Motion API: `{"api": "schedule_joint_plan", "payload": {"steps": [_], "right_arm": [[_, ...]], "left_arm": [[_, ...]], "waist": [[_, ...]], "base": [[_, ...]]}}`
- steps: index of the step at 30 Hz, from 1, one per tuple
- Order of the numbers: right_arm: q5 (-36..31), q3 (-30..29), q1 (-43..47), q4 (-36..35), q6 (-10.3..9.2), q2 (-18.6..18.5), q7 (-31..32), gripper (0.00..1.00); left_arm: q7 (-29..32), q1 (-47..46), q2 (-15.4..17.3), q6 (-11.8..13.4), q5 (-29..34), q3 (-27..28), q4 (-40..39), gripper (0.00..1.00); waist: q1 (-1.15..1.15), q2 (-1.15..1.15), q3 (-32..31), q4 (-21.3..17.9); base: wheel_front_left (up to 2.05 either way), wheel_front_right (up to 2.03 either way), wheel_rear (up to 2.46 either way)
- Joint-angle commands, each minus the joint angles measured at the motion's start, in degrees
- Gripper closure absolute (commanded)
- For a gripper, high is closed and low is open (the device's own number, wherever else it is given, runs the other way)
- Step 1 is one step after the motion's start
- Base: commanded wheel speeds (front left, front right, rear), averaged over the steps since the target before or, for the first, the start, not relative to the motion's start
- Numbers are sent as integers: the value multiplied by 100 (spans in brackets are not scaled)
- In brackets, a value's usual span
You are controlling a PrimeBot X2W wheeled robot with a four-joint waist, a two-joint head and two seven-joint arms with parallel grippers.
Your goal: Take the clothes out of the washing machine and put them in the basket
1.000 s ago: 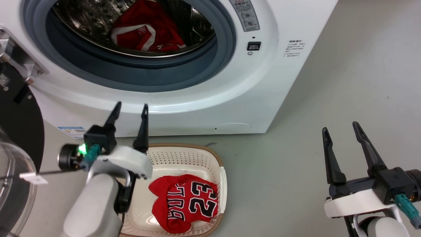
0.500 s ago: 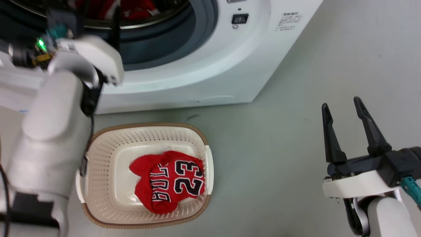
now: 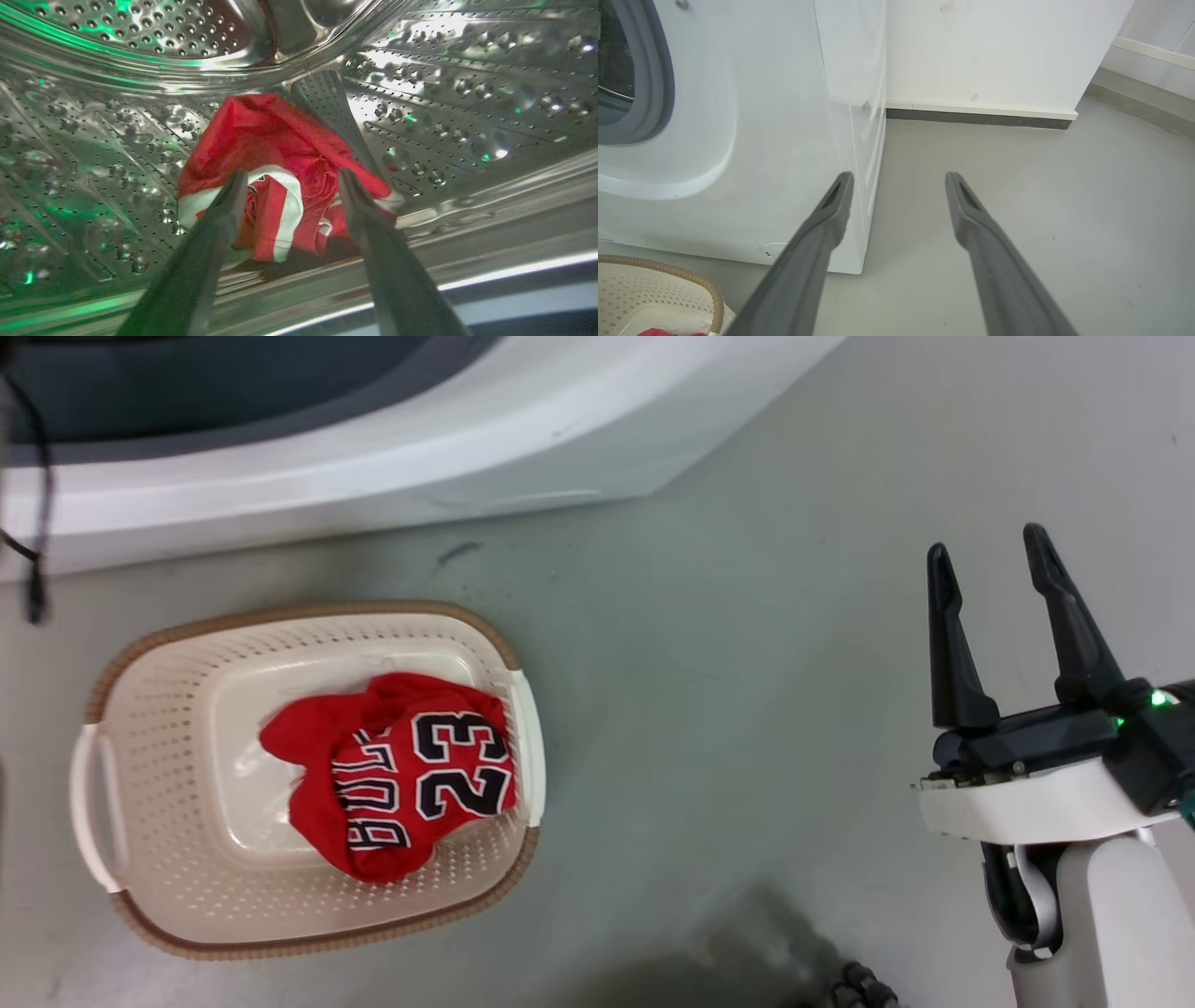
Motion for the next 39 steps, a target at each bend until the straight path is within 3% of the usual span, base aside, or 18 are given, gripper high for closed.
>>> {"api": "schedule_joint_plan", "payload": {"steps": [1,7,18,28,29,30,39], "right_arm": [[63,-2,-110,-41,-4,8,-14,0],[247,21,-196,-127,-4,10,-14,0],[451,56,-263,-261,-4,9,-14,0],[466,-2,-278,-291,-4,8,-14,0],[454,-11,-274,-286,-4,8,-14,0],[438,-16,-269,-277,-4,8,-14,0],[377,55,-255,-223,-4,8,-14,0]], "left_arm": [[240,-293,53,-26,-2,-92,104,0],[1243,-1062,267,-44,-71,-388,405,0],[2474,-1667,602,-48,-435,-704,562,0],[2439,-1197,639,102,-463,-892,483,0],[2393,-1150,635,128,-440,-918,431,63],[2339,-1110,642,144,-433,-925,372,100],[1897,-1069,823,242,-426,-940,-152,100]], "waist": [[-1,0,387,-282],[-1,0,792,-480],[-1,0,1188,-642],[-1,0,1282,-627],[-1,0,1277,-618],[-1,0,1269,-611],[-1,0,1066,-589]], "base": [[0,0,0],[0,0,0],[0,0,0],[0,0,0],[0,0,0],[0,0,0],[0,0,0]]}}
